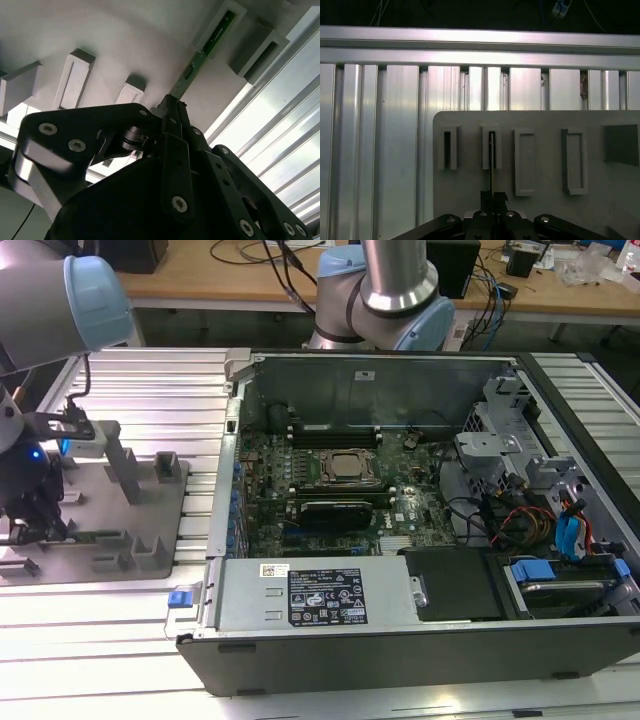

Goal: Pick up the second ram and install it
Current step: 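Pick up the second ram and move it above second insertion slot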

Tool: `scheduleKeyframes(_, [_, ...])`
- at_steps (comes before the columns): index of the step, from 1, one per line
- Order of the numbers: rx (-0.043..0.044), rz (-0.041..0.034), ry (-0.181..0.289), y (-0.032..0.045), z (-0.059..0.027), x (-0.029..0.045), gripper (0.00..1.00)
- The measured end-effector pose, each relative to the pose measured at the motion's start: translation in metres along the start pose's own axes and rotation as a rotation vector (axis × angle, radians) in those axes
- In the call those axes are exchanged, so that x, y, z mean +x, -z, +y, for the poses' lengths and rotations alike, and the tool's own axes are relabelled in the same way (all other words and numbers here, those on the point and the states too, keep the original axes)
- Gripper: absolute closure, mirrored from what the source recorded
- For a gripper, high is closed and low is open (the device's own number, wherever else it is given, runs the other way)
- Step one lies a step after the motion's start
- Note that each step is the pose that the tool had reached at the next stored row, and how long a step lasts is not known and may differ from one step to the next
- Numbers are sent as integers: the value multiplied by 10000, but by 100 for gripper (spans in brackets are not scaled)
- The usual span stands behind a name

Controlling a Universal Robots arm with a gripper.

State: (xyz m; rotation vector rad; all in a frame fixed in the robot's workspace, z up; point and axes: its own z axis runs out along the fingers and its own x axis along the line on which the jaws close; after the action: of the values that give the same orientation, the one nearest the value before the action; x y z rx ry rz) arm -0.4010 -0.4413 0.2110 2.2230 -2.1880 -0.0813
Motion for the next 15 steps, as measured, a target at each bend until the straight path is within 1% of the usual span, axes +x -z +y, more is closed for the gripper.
scheduleKeyframes(2, [1,4,1,42,2,-1,91])
scheduleKeyframes(5, [0,51,-2,198,10,-6,91])
scheduleKeyframes(6, [0,81,-5,278,14,-10,91])
scheduleKeyframes(7, [-1,102,-5,330,17,-13,91])
scheduleKeyframes(10, [-2,149,-8,451,23,-19,91])
scheduleKeyframes(12, [-2,188,-9,544,28,-24,91])
scheduleKeyframes(15, [-3,211,-11,614,32,-29,91])
